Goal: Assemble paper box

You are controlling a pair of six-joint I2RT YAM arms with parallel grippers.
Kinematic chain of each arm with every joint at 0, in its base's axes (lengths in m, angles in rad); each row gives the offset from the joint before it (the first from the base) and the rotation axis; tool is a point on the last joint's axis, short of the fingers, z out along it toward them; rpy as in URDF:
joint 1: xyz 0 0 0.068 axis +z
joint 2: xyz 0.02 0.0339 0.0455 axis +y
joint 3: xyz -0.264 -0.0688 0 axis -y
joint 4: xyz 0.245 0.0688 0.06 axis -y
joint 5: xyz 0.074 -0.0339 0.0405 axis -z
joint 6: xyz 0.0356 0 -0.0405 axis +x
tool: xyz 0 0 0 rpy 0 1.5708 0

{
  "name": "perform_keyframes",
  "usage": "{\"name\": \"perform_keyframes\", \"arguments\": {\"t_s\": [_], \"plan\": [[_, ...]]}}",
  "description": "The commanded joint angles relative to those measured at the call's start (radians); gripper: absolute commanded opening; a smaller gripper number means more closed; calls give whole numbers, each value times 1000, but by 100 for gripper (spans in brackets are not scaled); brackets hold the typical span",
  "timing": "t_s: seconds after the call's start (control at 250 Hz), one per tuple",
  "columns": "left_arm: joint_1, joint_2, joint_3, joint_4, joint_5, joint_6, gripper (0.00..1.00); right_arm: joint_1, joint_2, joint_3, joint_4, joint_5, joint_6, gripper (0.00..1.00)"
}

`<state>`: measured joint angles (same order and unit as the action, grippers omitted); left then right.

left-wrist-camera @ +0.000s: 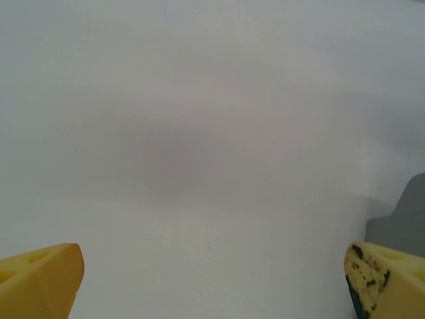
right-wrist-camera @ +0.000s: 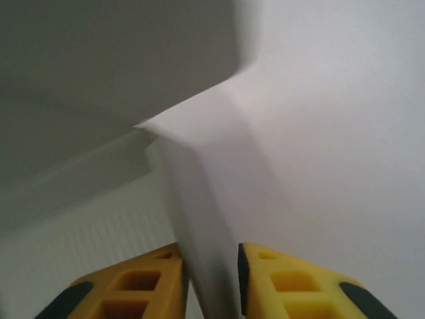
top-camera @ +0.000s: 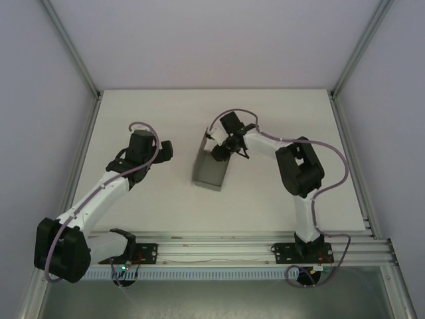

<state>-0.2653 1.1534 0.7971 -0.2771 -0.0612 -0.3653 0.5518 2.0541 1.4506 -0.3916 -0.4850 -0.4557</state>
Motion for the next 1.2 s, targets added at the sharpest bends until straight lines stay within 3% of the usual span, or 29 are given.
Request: {"name": "perform_keyframes", "arguments": {"t_s": [0.0,0.092,0.208,0.316,0.468,0.568,0.632,0.719,0.843,0.903,0.979,1.091,1.195], "plan": [[12,-18,-11,32,-35,-24,100,26,-100,-92,127,196,223,19],[12,-24,-9,33,-45,-33,100,75,-156,-174,164,439,416,16],[12,-25,-13,44,-44,-35,100,137,-186,-196,11,671,747,16],[11,-18,-20,65,-13,-18,100,191,-184,-208,-104,727,964,16],[11,-9,-43,122,59,28,100,235,-199,-207,-190,791,1100,21],[12,5,-51,161,143,74,100,247,-236,-228,-170,749,1123,35],[12,16,-55,190,219,127,100,246,-261,-249,-139,735,1101,46],[12,38,-55,225,307,208,100,245,-295,-224,-180,821,1046,56],[11,88,1,176,405,341,100,233,-374,-214,-177,865,871,80],[11,114,21,170,432,410,100,214,-421,-246,-107,797,697,92],[12,156,62,146,442,495,100,168,-478,-293,-5,695,471,98],[12,241,169,51,494,627,100,79,-512,-270,-5,451,169,100],[12,326,259,-19,514,703,100,2,-471,-188,-59,289,28,100]]}}
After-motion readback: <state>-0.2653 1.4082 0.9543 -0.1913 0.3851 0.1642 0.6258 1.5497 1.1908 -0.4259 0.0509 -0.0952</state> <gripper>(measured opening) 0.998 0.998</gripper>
